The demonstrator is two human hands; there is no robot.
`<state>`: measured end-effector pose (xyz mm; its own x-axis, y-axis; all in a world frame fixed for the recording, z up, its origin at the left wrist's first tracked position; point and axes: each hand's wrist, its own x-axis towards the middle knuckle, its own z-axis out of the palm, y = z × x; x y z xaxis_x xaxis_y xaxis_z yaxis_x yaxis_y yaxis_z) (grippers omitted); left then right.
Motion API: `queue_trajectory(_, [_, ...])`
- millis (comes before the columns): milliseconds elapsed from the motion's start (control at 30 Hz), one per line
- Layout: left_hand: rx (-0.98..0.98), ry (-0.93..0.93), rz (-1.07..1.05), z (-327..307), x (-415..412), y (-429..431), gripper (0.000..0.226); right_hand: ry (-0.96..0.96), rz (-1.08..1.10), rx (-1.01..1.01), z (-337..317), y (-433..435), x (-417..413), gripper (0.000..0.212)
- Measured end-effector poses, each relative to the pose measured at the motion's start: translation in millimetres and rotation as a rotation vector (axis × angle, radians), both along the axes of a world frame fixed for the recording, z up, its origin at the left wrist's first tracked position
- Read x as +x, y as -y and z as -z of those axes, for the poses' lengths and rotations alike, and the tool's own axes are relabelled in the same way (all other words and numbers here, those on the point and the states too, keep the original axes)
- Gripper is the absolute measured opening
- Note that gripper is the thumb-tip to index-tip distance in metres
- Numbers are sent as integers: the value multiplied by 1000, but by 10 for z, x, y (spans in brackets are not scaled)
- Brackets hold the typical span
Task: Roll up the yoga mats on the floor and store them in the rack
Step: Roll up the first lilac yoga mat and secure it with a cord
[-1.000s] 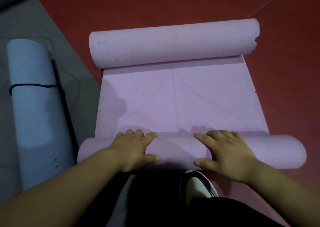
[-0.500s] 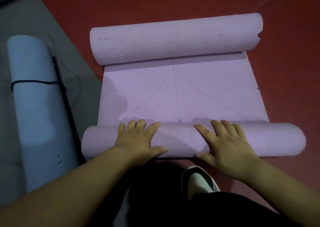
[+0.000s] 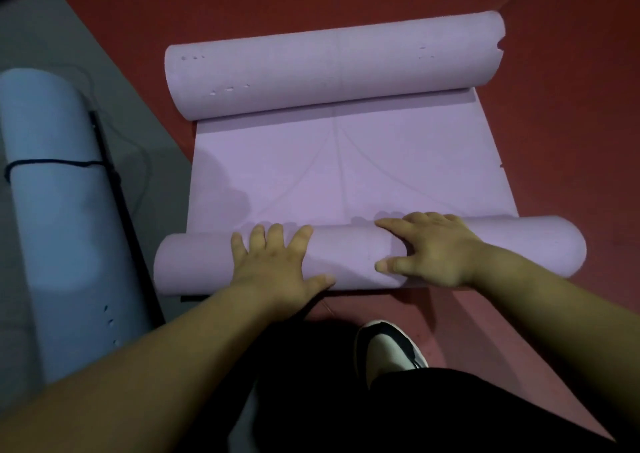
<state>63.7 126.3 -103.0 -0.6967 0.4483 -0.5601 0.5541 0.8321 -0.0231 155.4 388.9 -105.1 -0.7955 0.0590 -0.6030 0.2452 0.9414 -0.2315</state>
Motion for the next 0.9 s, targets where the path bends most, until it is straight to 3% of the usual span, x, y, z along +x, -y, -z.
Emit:
queue_trajectory(133, [-32, 55, 29, -66, -196, -102, 95, 5, 13, -18, -89, -34, -102, 107])
queue_trajectory(333, [-63, 90, 47, -85, -272, -114, 95, -1, -63, 257, -56, 286, 202, 116])
queue_trajectory(500, [-56, 128, 14, -126, -394, -174, 94, -26, -39, 158, -60, 120, 43, 113])
queue_trajectory(700, [52, -105, 51, -33, -126, 120, 105, 77, 10, -1, -140, -75, -317, 98])
queue_trajectory(900, [17, -49, 23, -51, -295, -2, 95, -9, 20, 8, -148, -85, -299, 98])
